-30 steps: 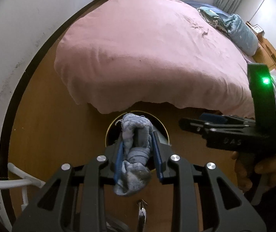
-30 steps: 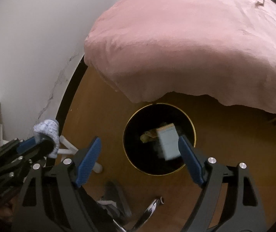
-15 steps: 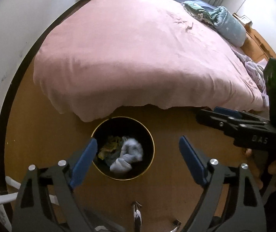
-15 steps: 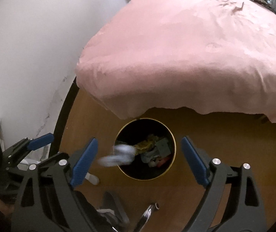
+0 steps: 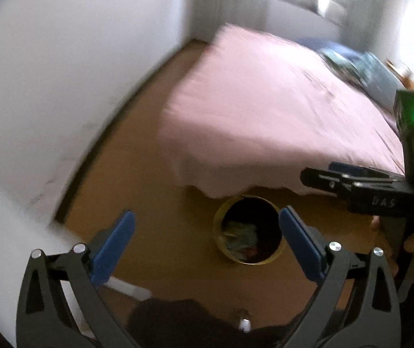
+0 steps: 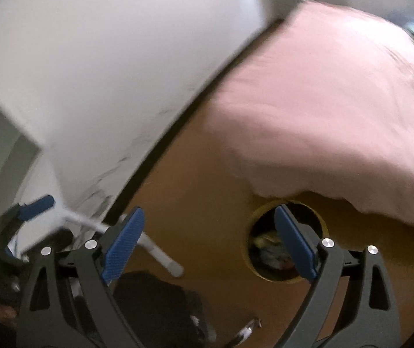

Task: Collect trash
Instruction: 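Swing both tools back to the desk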

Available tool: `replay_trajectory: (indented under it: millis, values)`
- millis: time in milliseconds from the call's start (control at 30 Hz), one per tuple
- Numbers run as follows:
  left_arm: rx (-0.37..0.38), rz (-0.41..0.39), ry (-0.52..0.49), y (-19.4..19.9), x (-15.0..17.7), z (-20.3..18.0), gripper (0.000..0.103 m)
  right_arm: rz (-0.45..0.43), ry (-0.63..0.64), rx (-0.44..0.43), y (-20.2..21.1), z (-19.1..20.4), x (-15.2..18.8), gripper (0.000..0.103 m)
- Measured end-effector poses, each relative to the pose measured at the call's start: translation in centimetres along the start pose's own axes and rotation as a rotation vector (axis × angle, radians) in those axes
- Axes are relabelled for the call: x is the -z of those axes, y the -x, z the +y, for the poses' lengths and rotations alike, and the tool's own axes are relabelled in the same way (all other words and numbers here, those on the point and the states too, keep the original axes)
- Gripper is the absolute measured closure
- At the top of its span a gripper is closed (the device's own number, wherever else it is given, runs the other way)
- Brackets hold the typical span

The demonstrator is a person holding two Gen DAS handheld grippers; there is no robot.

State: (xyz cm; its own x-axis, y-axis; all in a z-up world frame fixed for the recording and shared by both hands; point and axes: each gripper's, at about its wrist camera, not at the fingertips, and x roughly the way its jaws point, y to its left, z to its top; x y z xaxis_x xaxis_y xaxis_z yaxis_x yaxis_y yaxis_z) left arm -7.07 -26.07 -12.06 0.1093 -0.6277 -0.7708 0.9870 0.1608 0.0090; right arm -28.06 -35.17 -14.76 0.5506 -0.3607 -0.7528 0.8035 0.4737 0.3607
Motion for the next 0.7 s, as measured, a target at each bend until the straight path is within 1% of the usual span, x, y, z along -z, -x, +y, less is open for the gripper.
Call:
replay_trajectory:
  millis: [33, 67, 100, 133, 167, 200, 233, 267, 300, 333, 367, 400, 467, 500, 533, 600, 700]
  values:
    - [-0.053, -0.028, 0.038, 2.1, 0.7, 2.7, 0.007, 0.003, 0.064, -0.044, -0.5, 3.5, -0.4, 0.013]
    - [-0.092, -0.044, 0.07, 3.6, 1.5, 4.8, 0.007, 0.009, 0.105, -0.071, -1.0, 5.7, -0.4, 0.013]
    - [-0.154, -0.06, 0.128, 5.9, 2.8, 8.3, 0.007, 0.017, 0.15, -0.1, -1.5, 8.2, -0.5, 0.013]
    - [-0.2, -0.065, 0.182, 7.5, 4.0, 11.0, 0.007, 0.03, 0.216, -0.146, -2.4, 12.1, -0.4, 0.013]
    - [-0.228, -0.065, 0.219, 8.6, 4.9, 12.8, 0.007, 0.041, 0.255, -0.175, -3.0, 14.4, -0.2, 0.013]
    - [-0.282, -0.06, 0.302, 10.8, 7.0, 16.5, 0.007, 0.056, 0.298, -0.208, -3.7, 17.1, 0.2, 0.013]
    - [-0.312, -0.057, 0.353, 12.2, 8.4, 18.7, 0.007, 0.083, 0.362, -0.259, -4.5, 21.2, 0.9, 0.013]
    - [-0.346, -0.058, 0.406, 13.7, 10.1, 20.9, 0.007, 0.101, 0.399, -0.292, -5.0, 23.5, 1.4, 0.013]
    - [-0.386, -0.06, 0.464, 15.5, 12.0, 23.2, 0.007, 0.132, 0.455, -0.345, -5.7, 27.1, 2.4, 0.013]
    - [-0.427, -0.063, 0.525, 17.3, 14.1, 25.5, 0.007, 0.153, 0.488, -0.375, -6.1, 29.3, 3.0, 0.013]
    - [-0.457, -0.066, 0.567, 18.7, 15.7, 27.1, 0.007, 0.184, 0.535, -0.413, -6.7, 32.3, 4.0, 0.013]
    - [-0.503, -0.066, 0.622, 20.6, 18.1, 29.2, 0.007, 0.211, 0.581, -0.442, -7.2, 35.1, 5.1, 0.013]
    - [-0.553, -0.059, 0.678, 22.7, 20.8, 31.4, 0.007, 0.232, 0.662, -0.481, -7.6, 39.1, 7.1, 0.013]
    - [-0.577, -0.052, 0.708, 23.8, 22.3, 32.5, 0.007, 0.241, 0.71, -0.488, -8.0, 41.4, 8.0, 0.013]
    - [-0.593, -0.047, 0.742, 24.7, 24.0, 33.5, 0.007, 0.248, 0.733, -0.495, -8.4, 42.8, 8.4, 0.013]
    - [-0.591, -0.041, 0.797, 25.8, 26.2, 34.8, 0.007, 0.276, 0.774, -0.525, -8.6, 45.9, 9.6, 0.013]
    - [-0.575, -0.035, 0.863, 26.8, 28.7, 36.5, 0.007, 0.298, 0.802, -0.549, -9.7, 49.7, 9.6, 0.013]
